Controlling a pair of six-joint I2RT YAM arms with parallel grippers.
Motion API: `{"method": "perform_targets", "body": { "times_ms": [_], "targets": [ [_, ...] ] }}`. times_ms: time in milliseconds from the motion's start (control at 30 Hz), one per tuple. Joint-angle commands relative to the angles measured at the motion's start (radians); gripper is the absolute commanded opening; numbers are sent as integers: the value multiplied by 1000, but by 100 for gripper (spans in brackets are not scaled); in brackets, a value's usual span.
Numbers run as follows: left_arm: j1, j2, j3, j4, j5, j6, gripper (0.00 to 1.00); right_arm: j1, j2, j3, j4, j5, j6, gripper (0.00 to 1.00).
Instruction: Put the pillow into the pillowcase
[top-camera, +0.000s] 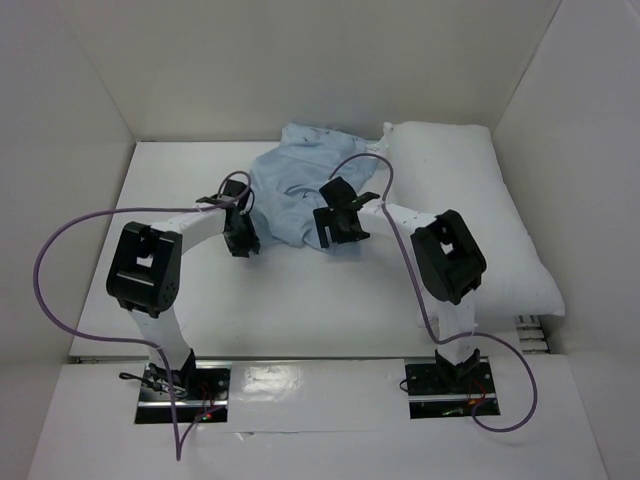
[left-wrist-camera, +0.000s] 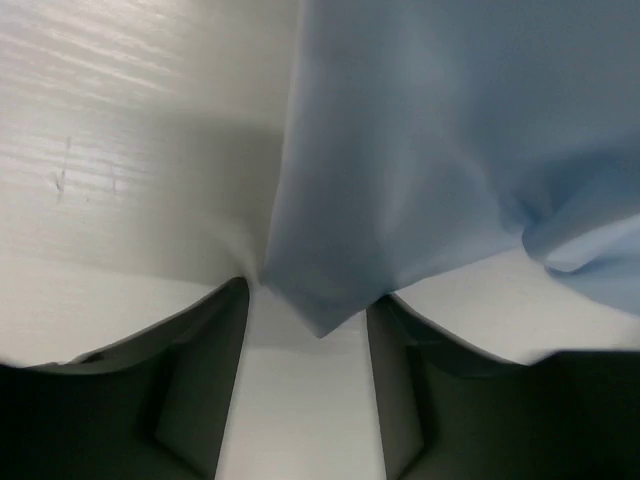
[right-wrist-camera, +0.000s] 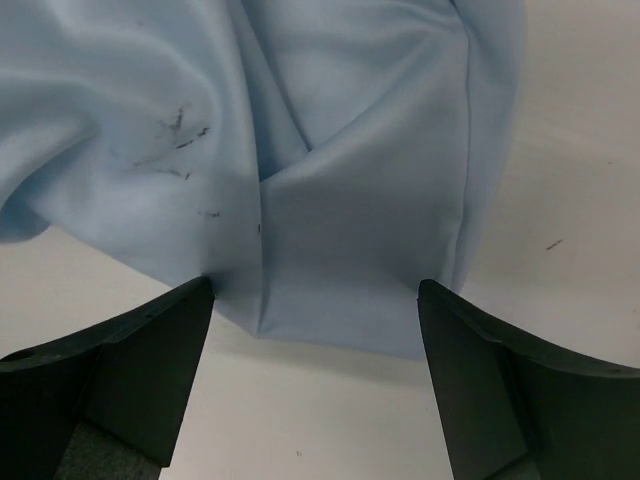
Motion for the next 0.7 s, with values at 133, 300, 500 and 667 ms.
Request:
{"method": "perform_targets", "body": {
  "times_ms": [133,300,500,667],
  "targets": [
    [37,5,23,6,21,22,0,-17,64,10,69,-16,27,54],
    [57,-117,103,-80,-19,42,0,-17,-9,10,49,65,45,0],
    [77,-358,313,-195,-61,82,0,-26,-255,97,-11,199,24,0],
    [135,-513,491,-239,-71,105,0,-26,-450,266,-65,245,-25,0]
  ]
}}
